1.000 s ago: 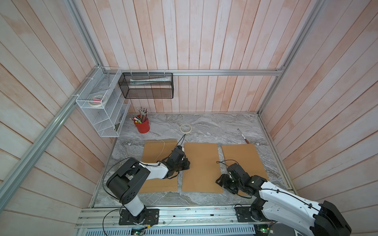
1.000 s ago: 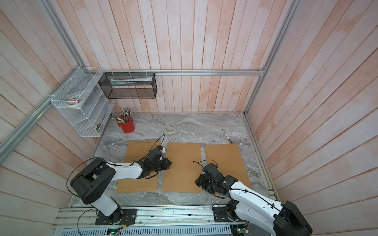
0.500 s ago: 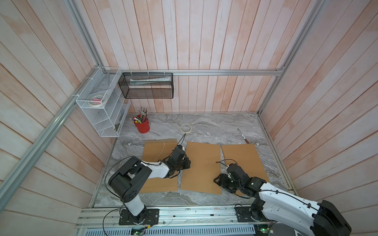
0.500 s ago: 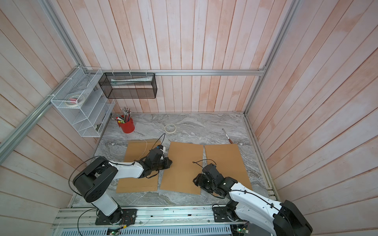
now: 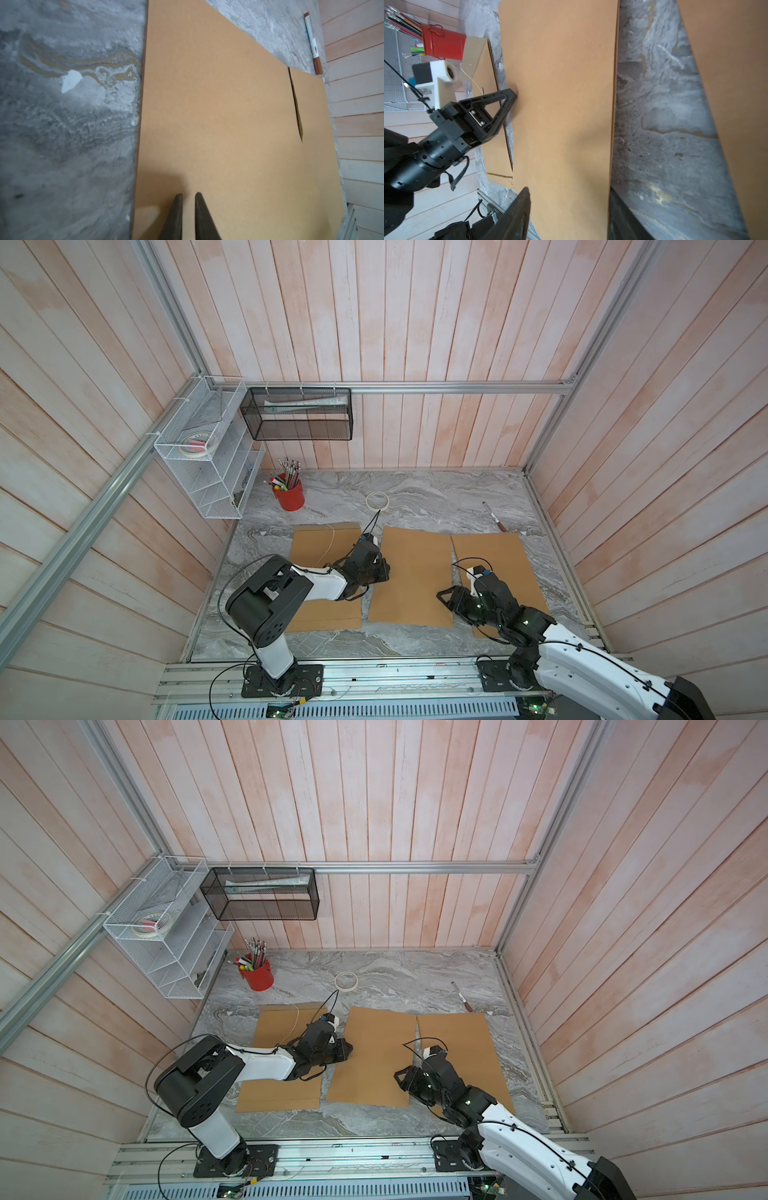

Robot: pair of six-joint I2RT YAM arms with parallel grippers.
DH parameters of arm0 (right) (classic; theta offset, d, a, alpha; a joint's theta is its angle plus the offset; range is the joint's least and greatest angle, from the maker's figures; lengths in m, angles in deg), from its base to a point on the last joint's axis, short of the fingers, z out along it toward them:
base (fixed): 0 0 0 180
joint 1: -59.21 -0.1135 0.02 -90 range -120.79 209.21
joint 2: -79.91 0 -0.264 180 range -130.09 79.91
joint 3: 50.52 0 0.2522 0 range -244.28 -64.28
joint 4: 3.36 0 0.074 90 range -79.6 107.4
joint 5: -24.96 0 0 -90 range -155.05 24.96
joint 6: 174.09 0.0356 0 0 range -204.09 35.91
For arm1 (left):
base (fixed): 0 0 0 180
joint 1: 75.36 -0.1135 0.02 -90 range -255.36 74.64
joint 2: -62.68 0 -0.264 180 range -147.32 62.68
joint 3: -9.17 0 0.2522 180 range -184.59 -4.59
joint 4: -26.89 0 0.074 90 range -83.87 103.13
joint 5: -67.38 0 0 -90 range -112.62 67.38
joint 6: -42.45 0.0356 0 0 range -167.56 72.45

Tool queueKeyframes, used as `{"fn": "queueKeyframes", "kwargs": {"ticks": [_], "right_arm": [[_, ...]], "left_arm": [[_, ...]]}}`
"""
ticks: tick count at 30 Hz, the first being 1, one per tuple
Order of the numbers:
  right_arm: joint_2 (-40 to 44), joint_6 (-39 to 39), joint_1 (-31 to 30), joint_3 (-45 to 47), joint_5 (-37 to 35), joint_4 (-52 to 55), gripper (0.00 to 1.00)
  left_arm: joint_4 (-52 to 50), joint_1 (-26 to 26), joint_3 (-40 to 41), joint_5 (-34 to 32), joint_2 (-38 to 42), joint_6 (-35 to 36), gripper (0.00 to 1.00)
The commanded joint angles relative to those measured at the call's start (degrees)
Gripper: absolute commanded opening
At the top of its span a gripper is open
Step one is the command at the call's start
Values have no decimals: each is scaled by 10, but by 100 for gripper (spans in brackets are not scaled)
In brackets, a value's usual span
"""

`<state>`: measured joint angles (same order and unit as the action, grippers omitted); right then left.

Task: Open the file bag
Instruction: Pick up the file bag from the center of the board.

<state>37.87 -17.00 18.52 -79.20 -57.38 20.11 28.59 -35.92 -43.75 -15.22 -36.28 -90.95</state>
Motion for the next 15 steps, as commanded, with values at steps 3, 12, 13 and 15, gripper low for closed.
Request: {"fn": "queueKeyframes", "kwargs": {"ticks": [3,12,13,15], "right_arm": [[-14,-17,18,7,25,-46,54],[-67,-32,29,-10,35,-85,45],[-67,-35,30,-13,33,-84,42],[-68,-41,34,-18,31,-84,36]], "left_arm": [[-105,7,26,2,-41,-8,16],[-83,7,33,16,-39,-18,16],[-79,7,33,17,-37,-19,15],[-73,7,33,20,-35,-21,16]]}}
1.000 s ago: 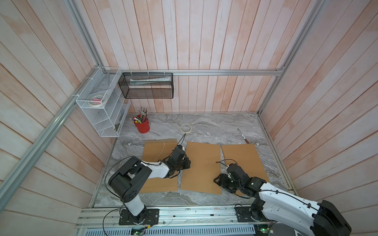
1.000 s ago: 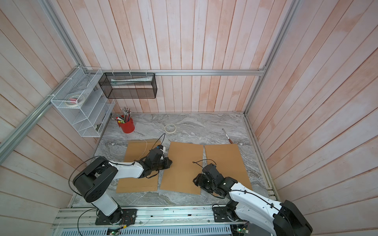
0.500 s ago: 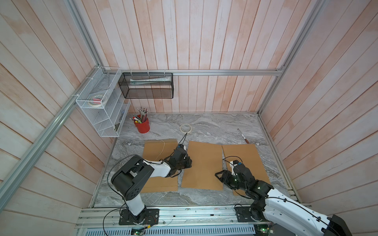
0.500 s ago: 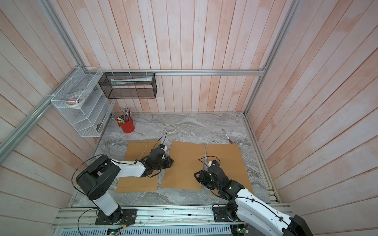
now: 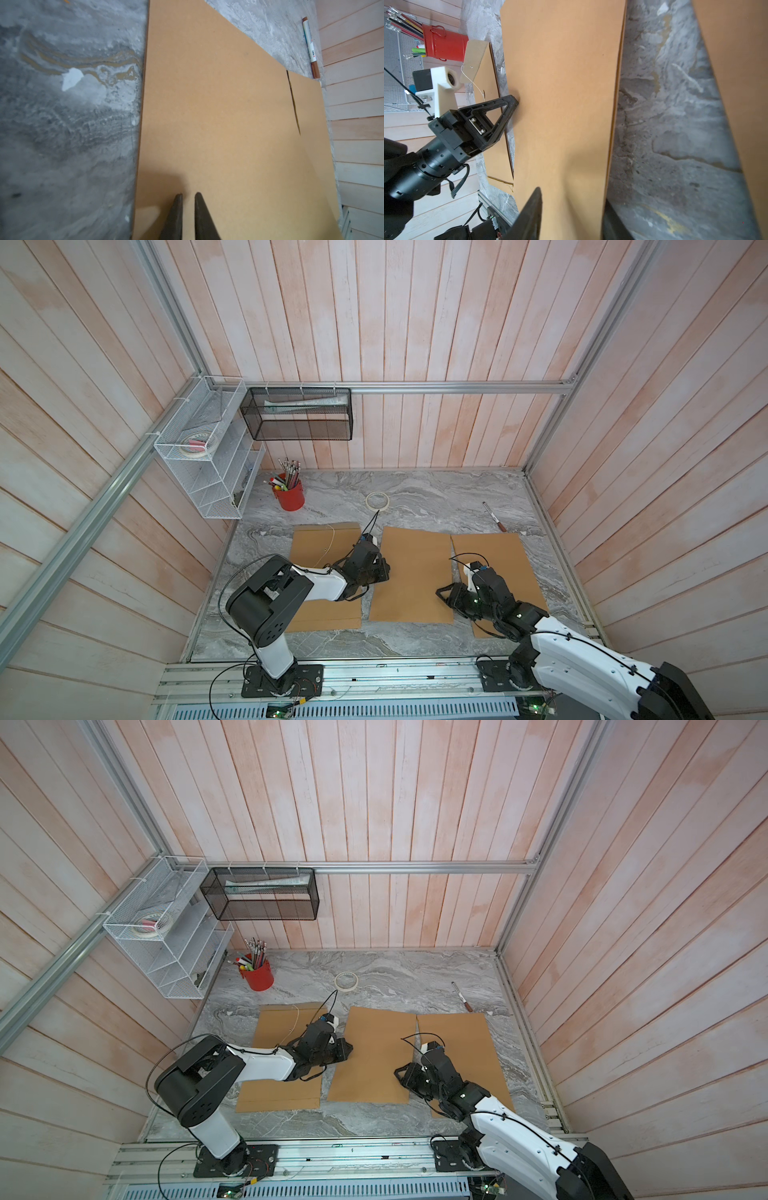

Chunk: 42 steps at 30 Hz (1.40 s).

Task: Open the file bag
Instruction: Pick up the file bag from the center of the board.

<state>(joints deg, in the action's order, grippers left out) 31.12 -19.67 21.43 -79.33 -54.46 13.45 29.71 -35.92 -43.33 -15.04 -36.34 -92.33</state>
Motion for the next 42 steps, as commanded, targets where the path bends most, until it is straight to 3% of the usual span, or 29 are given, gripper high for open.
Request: {"fn": "queueKeyframes", "kwargs": {"ticks": [1,8,12,16,24,31,42], "right_arm": [[-2,-18,8,-19,1,-18,33],[-12,-47,19,-39,6,-17,11],[-18,-81,20,-73,-9,19,4],[-27,-131,22,-117,-33,70,2],[-61,-228,21,-232,-71,168,0],[-83,-291,20,-323,-102,240,0],[-135,-324,-33,-428,-166,297,0]], "left_arm": [[-82,7,29,20,-34,-8,16],[-67,7,21,35,-29,-11,18],[-67,7,7,41,-18,-9,27],[-93,7,-35,36,-2,9,42],[-219,7,-208,0,18,81,64],[-284,7,-337,-16,19,104,76],[-325,15,-495,14,-15,117,84]]}}
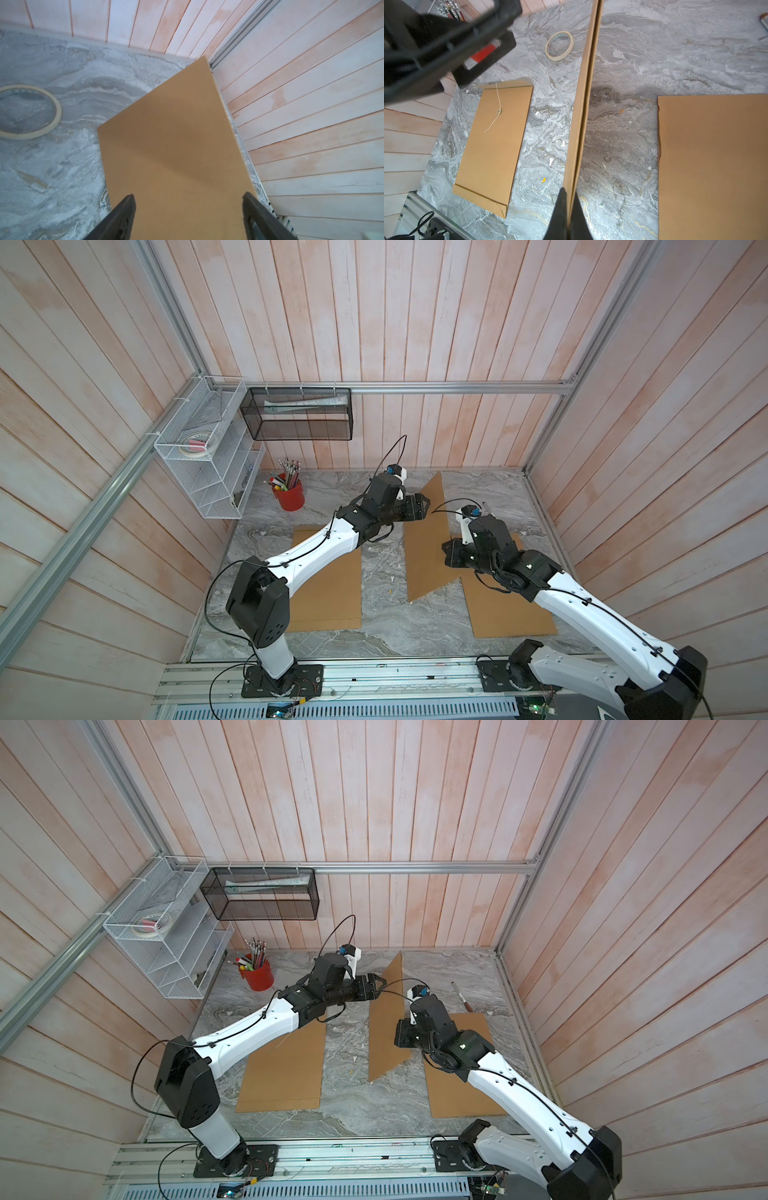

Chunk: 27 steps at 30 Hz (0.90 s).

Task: Open the file bag
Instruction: Pick up the file bag from the center of the board.

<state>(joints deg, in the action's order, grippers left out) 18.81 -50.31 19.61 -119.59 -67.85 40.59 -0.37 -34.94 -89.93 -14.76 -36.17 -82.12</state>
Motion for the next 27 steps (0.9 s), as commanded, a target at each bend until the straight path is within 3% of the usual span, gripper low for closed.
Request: {"fn": "queueKeyframes", "kwargs": {"ticks": [1,10,20,27], "right_arm": [[-19,-18,-22,-33,-40,29,0],[-72,-14,-67,-93,-99,51,0],[-88,-21,-87,-125,-123,61,0],[-102,-25,-105,-141,-140,68,0]], "left_arm": [[-27,6,-41,13,-22,16,85],[-107,7,-168,-23,-92,50,87],[-162,6,-231,-71,-131,79,87],[-177,3,-266,-72,-155,87,78]]}}
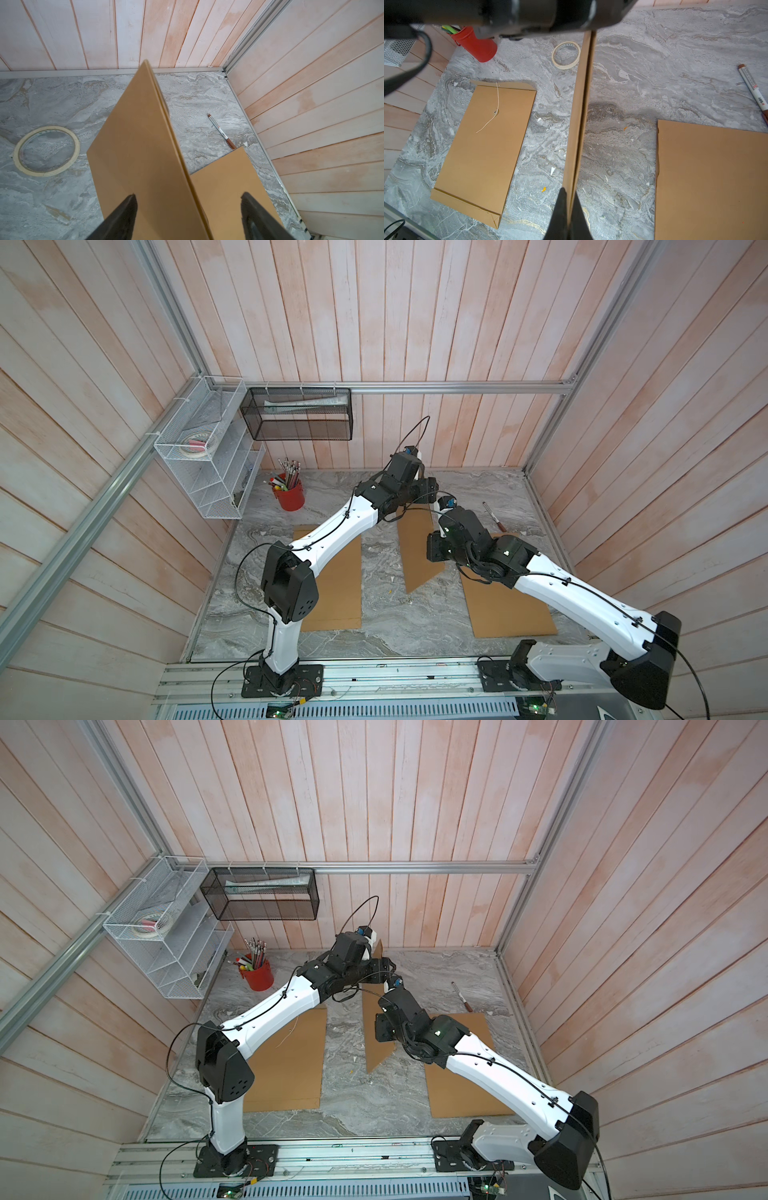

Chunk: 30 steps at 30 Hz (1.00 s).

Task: Open the file bag
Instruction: Pick up the file bag from the center of the board.

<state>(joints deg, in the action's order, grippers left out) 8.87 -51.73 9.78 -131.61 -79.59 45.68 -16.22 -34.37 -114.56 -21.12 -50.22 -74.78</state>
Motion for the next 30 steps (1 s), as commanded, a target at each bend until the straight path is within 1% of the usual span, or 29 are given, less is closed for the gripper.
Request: {"fn": "queueKeyframes", "kwargs": {"ticks": [1,11,16,19,22,25,29,30], "right_arm": [[-4,-12,-8,-24,-25,18,0],[-23,-21,-16,-45,-39,27,0],[-33,-23,-21,-55,-42,27,0],[-37,-23,-23,-59,-42,27,0],[-40,-20,-27,-59,-43,26,0],[-40,-18,-30,-59,-44,24,0],[-38,-17,-31,-53,-38,13,10],[-38,-16,-32,-52,-35,10,15]], "left_arm": [[-21,-3,-24,-7,-17,15,76],[-28,-8,-27,-8,-15,19,53],[-28,-10,-27,-10,-13,20,34],[-28,-10,-29,-10,-12,22,25],[-28,-11,-32,-11,-12,23,18],[-28,-11,-36,-11,-12,24,14],[-29,-12,-37,-17,-6,29,12],[-29,-12,-37,-20,-4,31,11]]}}
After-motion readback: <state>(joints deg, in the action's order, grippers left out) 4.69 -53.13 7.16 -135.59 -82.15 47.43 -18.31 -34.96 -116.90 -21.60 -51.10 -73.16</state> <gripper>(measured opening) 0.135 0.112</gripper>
